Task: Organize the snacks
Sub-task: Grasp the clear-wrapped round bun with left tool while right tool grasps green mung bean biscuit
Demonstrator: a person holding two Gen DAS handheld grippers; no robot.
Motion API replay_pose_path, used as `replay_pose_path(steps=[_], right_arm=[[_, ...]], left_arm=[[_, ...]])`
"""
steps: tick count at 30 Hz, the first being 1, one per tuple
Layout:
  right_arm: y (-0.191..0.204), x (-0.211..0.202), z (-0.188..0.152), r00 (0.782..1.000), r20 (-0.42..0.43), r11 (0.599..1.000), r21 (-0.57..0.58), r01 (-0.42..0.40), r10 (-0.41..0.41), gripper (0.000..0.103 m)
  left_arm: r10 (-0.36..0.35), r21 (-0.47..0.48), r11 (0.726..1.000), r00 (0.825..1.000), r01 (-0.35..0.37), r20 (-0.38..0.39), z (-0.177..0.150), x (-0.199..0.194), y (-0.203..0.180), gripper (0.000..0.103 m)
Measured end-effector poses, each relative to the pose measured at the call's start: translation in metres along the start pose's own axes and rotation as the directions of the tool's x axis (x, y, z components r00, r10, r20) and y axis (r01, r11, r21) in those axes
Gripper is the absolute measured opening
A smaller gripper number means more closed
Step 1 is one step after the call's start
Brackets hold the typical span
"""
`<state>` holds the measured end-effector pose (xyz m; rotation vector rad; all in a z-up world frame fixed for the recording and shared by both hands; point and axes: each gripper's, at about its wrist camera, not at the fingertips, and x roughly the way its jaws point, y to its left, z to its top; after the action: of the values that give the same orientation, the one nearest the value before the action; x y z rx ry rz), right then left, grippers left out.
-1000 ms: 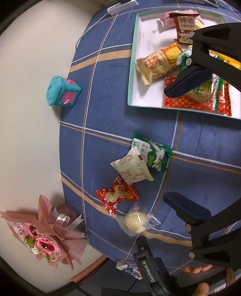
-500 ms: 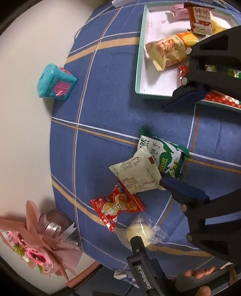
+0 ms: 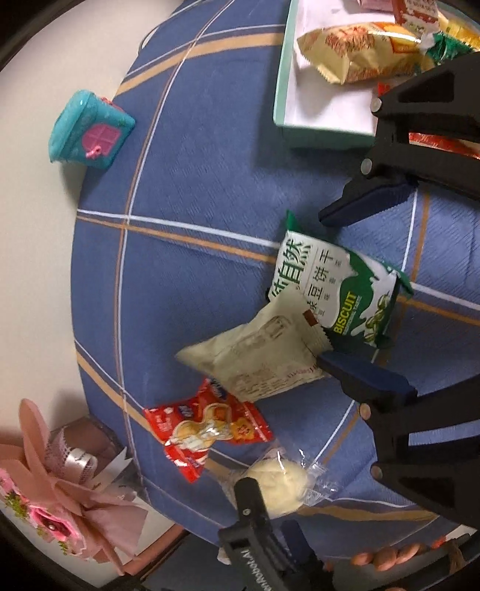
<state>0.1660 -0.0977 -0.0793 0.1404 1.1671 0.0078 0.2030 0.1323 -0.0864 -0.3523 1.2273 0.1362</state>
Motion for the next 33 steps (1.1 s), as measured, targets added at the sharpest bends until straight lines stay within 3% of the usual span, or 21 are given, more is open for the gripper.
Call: replay_pose_path(steps=[4, 7, 11, 15, 33], right_arm=[[0.003, 0.004, 0.001, 1.000, 0.009, 1.000, -0.006, 0.016, -0.016, 0.062], [0.001, 0.004, 0.001, 0.999, 0.011, 1.000, -0.004, 0.031, -0.031, 0.055], [-0.003, 0.002, 0.000, 0.999, 0.012, 0.999, 0.008, 0.034, -0.035, 0.047], [-0.008, 0.001, -0.001, 1.000, 0.007, 0.999, 0.021, 0.026, -0.026, 0.045], [-0.026, -0.037, -0.010, 0.999, 0.025, 0.998, 0.053, 0.018, -0.019, 0.042]], left_arm=[[0.001, 0.008, 1.000, 1.000, -0.001, -0.008, 0.000, 0.004, -0.002, 0.100], [-0.004, 0.014, 1.000, 1.000, 0.004, -0.011, -0.002, 0.005, -0.004, 0.093], [-0.037, 0.019, 0.999, 0.999, 0.038, -0.013, -0.004, 0.004, -0.007, 0.063], [-0.023, 0.034, 0.999, 1.000, 0.023, 0.002, -0.006, -0.002, -0.011, 0.052], [-0.077, 0.022, 0.997, 0.997, 0.077, 0.009, -0.032, -0.036, -0.027, 0.049]])
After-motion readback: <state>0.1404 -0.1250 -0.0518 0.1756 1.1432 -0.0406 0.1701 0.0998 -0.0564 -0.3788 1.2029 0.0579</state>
